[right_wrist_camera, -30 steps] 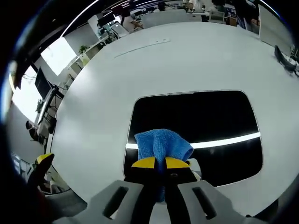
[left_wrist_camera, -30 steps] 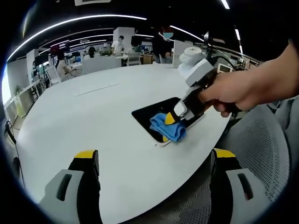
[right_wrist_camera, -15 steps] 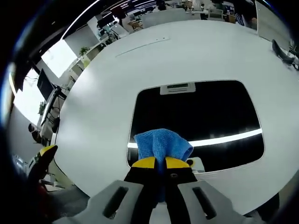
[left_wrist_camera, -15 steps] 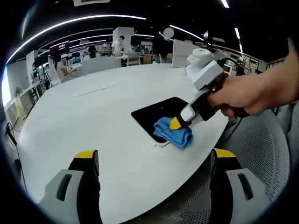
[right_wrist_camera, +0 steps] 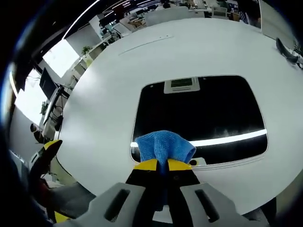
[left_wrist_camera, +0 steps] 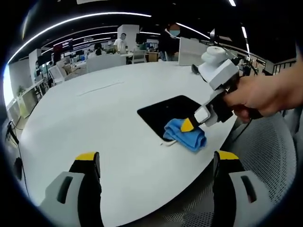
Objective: Wipe the mirror surface with the cleaning cloth until all visible marks leave the cleaned area.
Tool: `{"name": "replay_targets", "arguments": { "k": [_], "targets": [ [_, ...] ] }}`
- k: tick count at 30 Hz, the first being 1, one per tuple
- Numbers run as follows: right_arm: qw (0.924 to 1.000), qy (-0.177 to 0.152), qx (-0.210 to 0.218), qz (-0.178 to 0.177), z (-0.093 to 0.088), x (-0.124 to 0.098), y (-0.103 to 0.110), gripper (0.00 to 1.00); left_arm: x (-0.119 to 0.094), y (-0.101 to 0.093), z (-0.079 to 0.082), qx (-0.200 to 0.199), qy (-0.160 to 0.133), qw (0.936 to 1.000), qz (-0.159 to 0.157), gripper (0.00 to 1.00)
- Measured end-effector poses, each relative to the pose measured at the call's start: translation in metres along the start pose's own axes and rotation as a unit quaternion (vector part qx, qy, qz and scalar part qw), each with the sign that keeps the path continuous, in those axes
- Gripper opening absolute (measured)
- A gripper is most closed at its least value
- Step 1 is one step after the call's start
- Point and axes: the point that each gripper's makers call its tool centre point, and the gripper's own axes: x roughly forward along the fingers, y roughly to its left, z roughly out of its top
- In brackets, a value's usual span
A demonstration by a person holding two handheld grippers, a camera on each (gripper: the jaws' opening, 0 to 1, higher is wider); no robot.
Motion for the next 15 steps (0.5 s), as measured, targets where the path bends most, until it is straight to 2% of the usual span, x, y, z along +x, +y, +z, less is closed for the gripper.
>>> {"name": "replay_targets", "arguments": {
  "k": [5, 10, 15],
  "targets": [
    [1.0, 0.005, -0.006, 0.003, 0.0011, -0.0005, 0.0011, 0.0, -0.0002, -0.0055, 0.0045, -0.003, -0.008, 0.9998, -0.016, 0.99],
    [1.0, 0.005, -0.005, 0.006, 0.0005, -0.0007, 0.0014, 0.0, -0.0002, 0.0018, 0.0035, -0.004, -0.007, 1.0, -0.003, 0.99],
    [0.9999, 0.007, -0.014, 0.007, 0.0002, -0.0023, -0.0027, 0.0, 0.0002, 0.0008, 0.0028, 0.007, -0.005, 1.0, -0.002, 0.99]
  ]
}}
